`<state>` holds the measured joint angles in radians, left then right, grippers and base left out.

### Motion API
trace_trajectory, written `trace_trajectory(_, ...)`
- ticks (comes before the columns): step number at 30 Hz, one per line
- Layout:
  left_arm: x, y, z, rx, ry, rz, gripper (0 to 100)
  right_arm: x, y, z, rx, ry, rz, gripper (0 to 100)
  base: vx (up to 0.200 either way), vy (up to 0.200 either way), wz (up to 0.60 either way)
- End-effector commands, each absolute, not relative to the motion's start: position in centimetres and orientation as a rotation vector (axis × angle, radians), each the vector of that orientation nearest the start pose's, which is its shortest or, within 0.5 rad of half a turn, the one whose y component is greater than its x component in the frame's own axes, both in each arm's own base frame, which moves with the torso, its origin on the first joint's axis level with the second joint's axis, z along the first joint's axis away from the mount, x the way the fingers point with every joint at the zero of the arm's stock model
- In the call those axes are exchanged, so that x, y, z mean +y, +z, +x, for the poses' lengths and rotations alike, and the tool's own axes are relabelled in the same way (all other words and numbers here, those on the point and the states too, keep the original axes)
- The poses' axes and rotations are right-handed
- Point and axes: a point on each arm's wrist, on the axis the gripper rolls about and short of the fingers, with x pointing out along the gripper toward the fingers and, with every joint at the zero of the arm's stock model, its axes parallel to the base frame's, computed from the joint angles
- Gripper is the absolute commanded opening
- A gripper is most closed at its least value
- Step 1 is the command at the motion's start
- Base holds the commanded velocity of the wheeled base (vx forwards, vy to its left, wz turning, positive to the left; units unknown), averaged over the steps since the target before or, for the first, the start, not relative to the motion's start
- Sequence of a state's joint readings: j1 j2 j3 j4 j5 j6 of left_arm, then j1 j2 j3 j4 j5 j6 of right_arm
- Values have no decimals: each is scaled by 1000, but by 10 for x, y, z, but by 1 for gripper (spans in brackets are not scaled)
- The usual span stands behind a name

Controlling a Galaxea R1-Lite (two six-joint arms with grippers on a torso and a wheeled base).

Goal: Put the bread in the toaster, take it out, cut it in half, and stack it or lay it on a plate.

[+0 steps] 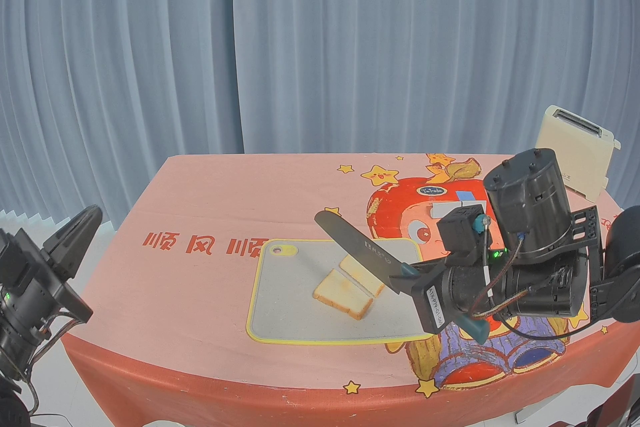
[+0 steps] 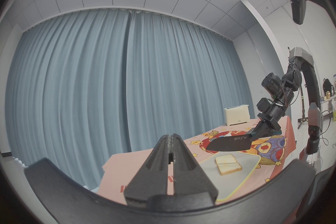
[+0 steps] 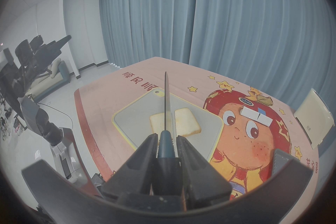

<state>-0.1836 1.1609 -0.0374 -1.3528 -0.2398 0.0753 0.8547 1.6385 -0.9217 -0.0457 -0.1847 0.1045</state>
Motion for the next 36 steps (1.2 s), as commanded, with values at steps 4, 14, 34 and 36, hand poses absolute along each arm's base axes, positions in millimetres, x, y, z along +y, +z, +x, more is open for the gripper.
trace_trajectory(4,-8,160,43,-263,-295,125,0,209,181,186,612,610,-240,0,0,0,0)
trace_trajectory(14,-5,103,-19,-194,-256,162,0,204,190,182,586,614,-223,0,0,0,0)
trace_trajectory(34,0,76,-22,3,0,-8,0,194,206,171,530,634,-195,0,0,0,0)
trace_trajectory(36,0,76,-22,3,0,-5,0,195,206,171,530,634,-191,0,0,0,0)
